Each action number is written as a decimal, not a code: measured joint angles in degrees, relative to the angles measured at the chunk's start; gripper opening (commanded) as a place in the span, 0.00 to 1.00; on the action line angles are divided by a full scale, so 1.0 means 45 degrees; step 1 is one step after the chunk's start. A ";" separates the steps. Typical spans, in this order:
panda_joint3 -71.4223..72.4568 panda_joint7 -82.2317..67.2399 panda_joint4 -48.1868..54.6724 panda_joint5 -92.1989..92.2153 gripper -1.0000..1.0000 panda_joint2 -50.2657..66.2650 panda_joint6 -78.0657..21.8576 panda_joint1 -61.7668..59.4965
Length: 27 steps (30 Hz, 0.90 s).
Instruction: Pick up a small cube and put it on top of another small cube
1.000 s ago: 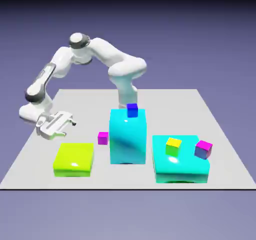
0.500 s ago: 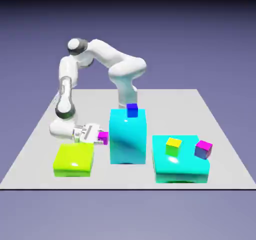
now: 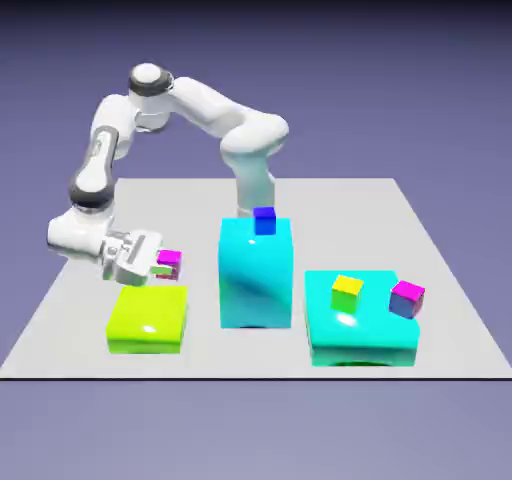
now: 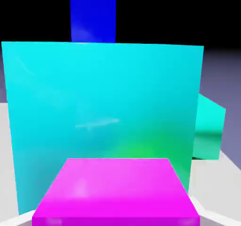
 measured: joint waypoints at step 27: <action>0.2894 0.3633 0.3837 0.2122 0.00 -0.1946 0.1799 1.2459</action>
